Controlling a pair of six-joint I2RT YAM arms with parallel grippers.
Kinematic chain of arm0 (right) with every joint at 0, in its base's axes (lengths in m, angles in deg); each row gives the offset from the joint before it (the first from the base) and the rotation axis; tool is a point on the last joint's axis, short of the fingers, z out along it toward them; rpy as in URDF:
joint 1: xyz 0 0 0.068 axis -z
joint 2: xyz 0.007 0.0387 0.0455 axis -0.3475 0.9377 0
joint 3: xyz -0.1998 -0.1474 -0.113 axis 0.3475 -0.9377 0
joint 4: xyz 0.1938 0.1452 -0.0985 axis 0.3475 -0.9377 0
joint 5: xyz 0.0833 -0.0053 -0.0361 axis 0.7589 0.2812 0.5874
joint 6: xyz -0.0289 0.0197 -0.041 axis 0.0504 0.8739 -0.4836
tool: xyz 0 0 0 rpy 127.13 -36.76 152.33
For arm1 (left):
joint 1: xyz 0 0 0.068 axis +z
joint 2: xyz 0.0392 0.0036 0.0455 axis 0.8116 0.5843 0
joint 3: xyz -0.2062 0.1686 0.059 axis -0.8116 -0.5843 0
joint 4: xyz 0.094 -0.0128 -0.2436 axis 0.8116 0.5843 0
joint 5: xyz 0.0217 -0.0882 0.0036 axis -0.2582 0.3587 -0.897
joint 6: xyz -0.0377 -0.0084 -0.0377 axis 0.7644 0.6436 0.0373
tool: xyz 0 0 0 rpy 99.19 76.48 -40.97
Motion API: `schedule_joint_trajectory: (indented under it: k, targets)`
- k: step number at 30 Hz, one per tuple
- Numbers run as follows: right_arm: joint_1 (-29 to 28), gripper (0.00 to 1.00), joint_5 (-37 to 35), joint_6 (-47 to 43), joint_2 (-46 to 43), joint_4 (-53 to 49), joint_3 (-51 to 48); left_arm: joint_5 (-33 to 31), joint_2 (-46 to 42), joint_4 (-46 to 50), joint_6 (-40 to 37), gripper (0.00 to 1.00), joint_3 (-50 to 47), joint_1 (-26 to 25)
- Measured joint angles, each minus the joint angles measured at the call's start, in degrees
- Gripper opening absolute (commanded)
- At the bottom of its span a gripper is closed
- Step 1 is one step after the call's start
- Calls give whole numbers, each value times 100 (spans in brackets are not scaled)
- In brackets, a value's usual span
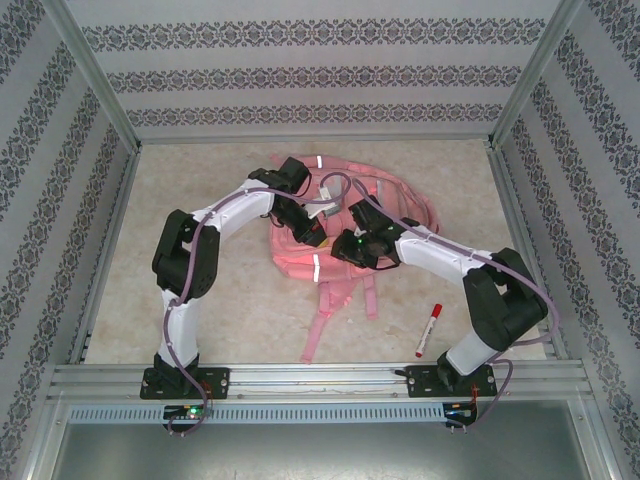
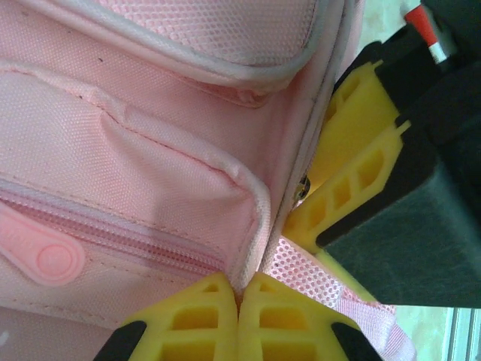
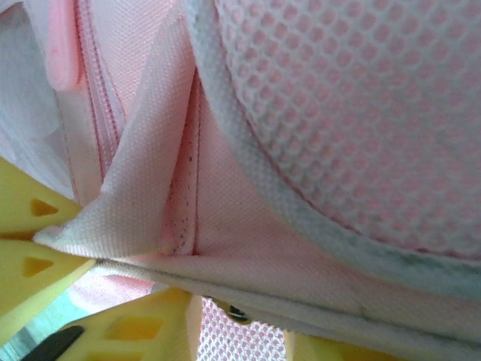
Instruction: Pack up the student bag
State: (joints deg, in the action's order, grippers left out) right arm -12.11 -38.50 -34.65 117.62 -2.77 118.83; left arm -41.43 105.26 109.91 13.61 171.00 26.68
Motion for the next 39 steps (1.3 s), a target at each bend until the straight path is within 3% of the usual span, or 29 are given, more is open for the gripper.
schedule_joint_trajectory:
  k: [7, 14, 18, 31, 36, 39]
  targets:
    - [-46, 8, -98, 398, 286, 326, -24, 87, 4, -229, 243, 0, -157, 63]
    - [-44, 0, -205, 562, -55, 643, -435, 68, -20, -455, 223, 0, -393, 146]
    - [306, 0, 81, 455, -382, 767, -754, -92, -157, -638, 90, 0, -616, 162]
    - [2225, 0, 1504, -461, -938, 546, -1209, -710, -671, -1019, -236, 0, -1106, 407]
    - [2518, 0, 2035, -951, -778, 398, -1045, -691, -962, -1062, -396, 0, -1294, 623]
    - [2544, 10, 2308, -1198, -629, 361, -918, -699, -1034, -1060, -490, 4, -1331, 807]
